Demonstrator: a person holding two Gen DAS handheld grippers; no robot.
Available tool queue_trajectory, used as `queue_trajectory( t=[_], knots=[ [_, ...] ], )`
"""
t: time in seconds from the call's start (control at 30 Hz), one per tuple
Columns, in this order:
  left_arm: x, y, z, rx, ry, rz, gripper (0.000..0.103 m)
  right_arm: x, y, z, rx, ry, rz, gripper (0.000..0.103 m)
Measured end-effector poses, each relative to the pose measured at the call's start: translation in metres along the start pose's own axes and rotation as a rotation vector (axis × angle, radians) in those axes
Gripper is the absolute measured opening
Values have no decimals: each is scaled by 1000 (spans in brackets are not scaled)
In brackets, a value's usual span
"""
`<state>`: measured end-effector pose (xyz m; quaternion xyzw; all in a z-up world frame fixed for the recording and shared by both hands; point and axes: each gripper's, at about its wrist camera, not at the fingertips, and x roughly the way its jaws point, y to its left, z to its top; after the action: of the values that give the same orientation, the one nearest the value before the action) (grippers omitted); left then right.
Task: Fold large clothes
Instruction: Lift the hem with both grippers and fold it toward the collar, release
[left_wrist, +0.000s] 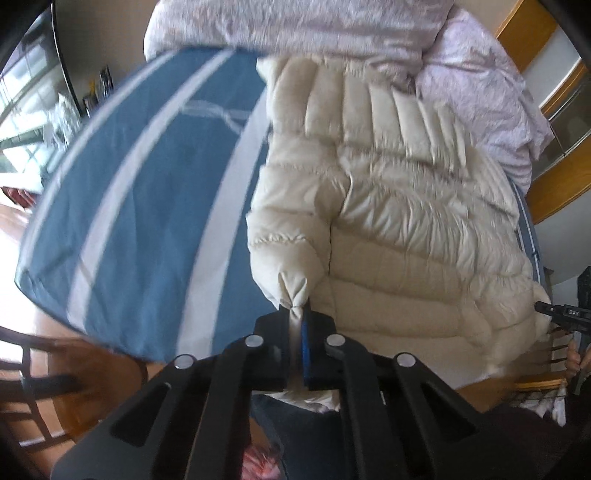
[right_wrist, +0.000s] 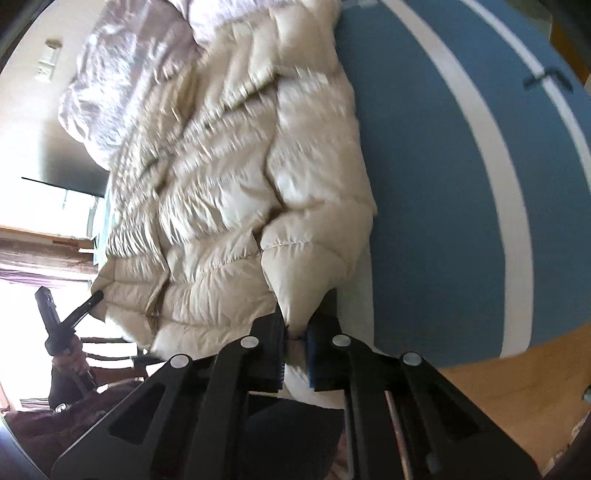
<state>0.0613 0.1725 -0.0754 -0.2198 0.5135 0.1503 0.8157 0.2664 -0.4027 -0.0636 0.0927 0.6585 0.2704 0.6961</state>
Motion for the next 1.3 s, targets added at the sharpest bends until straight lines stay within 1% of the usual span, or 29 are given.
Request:
queue_trajectory(
  t=[0.07,0.23,0.27,0.53,0.67,0.73,0.9,0.97,1.13,1.3],
  knots=[
    [-3,-2,12,9,-26,14,5,-11,1,7,-16,-31,0,9],
    [-5,-11,48,34,-78,53,5,-11,21,35,-32,-92,-8,9],
    [-7,-11,55,34,-86,56,5,-9,26,42,-28,-103,-3,9],
    [-33,-24,117,52,-212,33,5,-41,39,98,1,-229,99,9],
    [-28,-39,150,82,-250,57,5,-38,52,131,9,-272,88,9],
    [-21,-45,166,93,-256,77,5,-34,58,146,13,-279,70,9],
    [6,-54,203,76,-245,113,6,-13,65,184,35,-282,19,9],
    [17,-56,215,59,-237,115,6,-4,63,199,63,-290,3,9],
    [46,-63,247,27,-218,135,8,17,52,234,139,-303,-6,9],
    [77,-63,276,1,-191,156,11,44,45,262,185,-273,-24,10]
  ],
)
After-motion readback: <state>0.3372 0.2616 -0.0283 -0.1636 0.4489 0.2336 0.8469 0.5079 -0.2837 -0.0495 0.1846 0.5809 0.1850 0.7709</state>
